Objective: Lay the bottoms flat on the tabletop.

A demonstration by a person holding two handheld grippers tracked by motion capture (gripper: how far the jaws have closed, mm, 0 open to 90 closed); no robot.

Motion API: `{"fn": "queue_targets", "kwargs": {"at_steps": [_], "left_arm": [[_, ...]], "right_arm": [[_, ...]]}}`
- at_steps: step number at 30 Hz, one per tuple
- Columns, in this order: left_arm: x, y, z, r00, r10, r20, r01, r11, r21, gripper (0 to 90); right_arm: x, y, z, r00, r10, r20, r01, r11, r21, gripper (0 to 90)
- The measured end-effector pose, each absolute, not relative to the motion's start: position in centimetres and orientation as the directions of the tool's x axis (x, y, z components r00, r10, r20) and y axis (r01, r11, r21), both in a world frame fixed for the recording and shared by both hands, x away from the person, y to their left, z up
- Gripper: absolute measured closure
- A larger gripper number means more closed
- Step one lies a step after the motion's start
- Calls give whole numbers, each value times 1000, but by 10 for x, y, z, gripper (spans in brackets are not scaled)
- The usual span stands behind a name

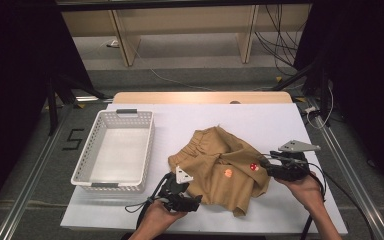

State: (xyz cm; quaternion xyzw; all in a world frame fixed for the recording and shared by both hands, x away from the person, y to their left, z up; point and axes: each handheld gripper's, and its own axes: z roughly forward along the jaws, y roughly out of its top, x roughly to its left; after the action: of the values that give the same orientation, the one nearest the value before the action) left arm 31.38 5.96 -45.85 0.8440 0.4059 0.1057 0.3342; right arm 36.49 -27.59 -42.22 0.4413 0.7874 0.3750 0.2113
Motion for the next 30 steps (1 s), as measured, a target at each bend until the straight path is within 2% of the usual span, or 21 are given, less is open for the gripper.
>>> {"fn": "queue_targets", "kwargs": {"at_steps": [6,21,25,26,28,30], "left_arm": [[307,53,-460,678,727,-107,603,-466,648,264],[299,35,-465,736,666,-122,570,-512,643,240],[298,24,-469,759,646,-86,539,-548,640,256],[298,20,-472,764,643,-54,519,-563,643,315],[299,17,-473,759,649,-44,515,-558,650,427],[299,16,-474,759,649,-49,513,-551,659,587]], "right_arm": [[364,-270,-418,-535,845,1,520,328,788,405],[365,-261,-416,-554,832,1,512,340,789,398],[366,-259,-416,-554,832,2,515,342,786,391],[368,-257,-416,-554,833,2,515,340,787,389],[370,-254,-415,-562,827,-11,507,355,785,389],[373,-250,-415,-569,822,-14,506,364,782,395]]}}
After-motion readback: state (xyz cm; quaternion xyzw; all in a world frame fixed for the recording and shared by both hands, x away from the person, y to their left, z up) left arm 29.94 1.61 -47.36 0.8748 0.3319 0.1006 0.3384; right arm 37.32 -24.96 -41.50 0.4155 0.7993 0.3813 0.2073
